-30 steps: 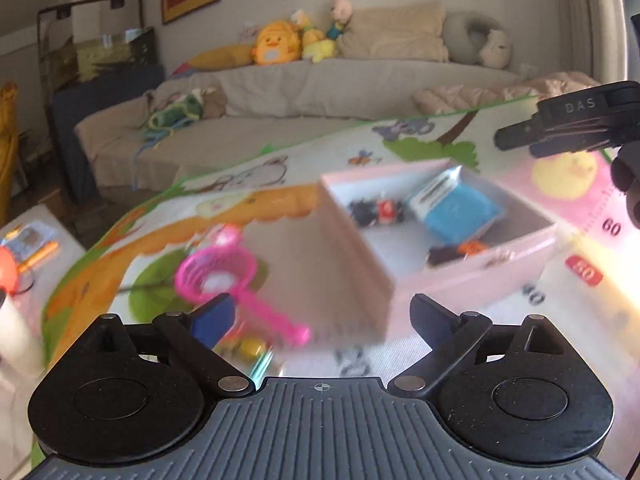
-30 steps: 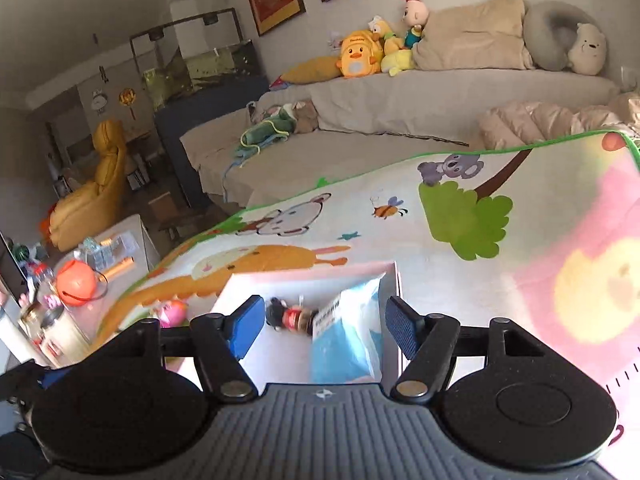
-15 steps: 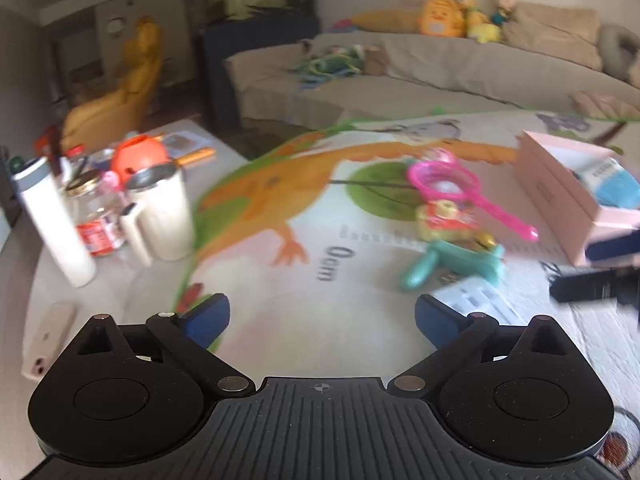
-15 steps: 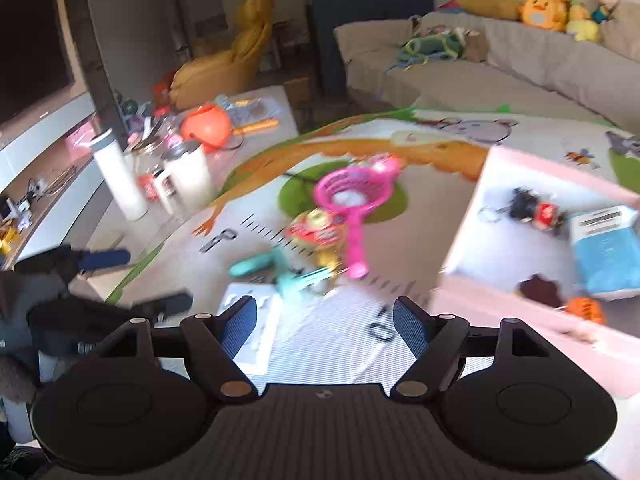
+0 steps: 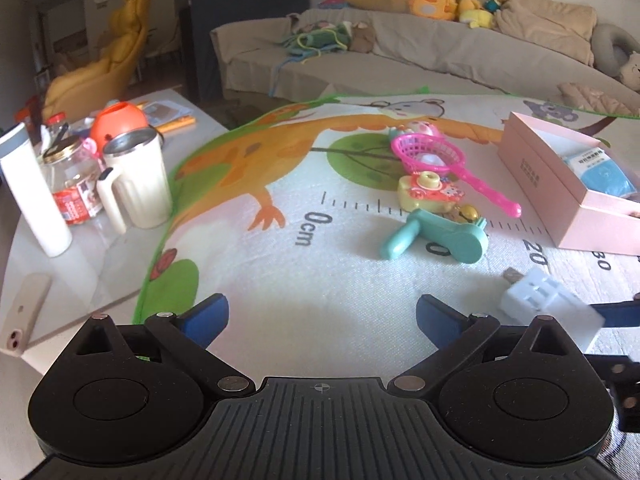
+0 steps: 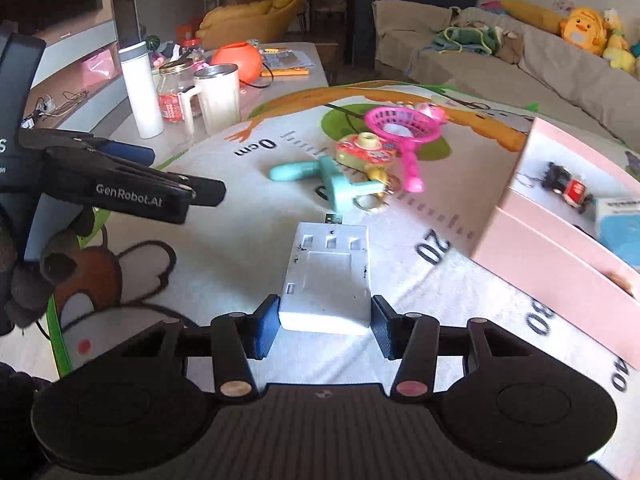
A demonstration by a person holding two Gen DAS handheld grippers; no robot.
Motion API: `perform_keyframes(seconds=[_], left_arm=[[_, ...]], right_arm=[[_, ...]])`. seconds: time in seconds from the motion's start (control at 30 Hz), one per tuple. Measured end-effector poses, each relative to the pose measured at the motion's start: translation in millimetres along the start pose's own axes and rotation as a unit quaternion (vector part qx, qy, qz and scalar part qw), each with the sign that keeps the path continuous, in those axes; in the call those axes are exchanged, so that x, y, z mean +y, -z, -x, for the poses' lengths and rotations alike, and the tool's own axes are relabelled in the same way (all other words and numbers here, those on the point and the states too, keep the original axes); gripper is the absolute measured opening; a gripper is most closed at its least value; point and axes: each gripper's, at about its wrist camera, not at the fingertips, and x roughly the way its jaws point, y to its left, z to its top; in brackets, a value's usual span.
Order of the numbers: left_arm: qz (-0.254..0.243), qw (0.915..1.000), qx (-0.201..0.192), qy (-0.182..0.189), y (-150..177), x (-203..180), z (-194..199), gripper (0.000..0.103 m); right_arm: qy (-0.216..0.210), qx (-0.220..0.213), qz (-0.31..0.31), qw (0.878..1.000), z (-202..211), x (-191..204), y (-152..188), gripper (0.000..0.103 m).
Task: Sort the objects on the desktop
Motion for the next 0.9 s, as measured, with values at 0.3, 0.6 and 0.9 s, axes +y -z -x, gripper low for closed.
perform_keyframes(seconds=[0.3,0.6,0.9], left_arm=[[-0.021,0.9996,0.012,0.017,3,-22,-6,0.102],[-0.091,0.9943,-0.023,0.051,-11,-61,-12,0.103],[-0.131,0.9906,-0.013,0.036,-28,-88,-62,0.103]], right_arm=[[0.180,-0.030,-0.071,0.981,46,-71,50,0.075],[0.186,-0.052,-0.202,0.960,43,-108,82,0.085],[0.193,-0.073,-0.212,0.955,47,-106,86,0.095]])
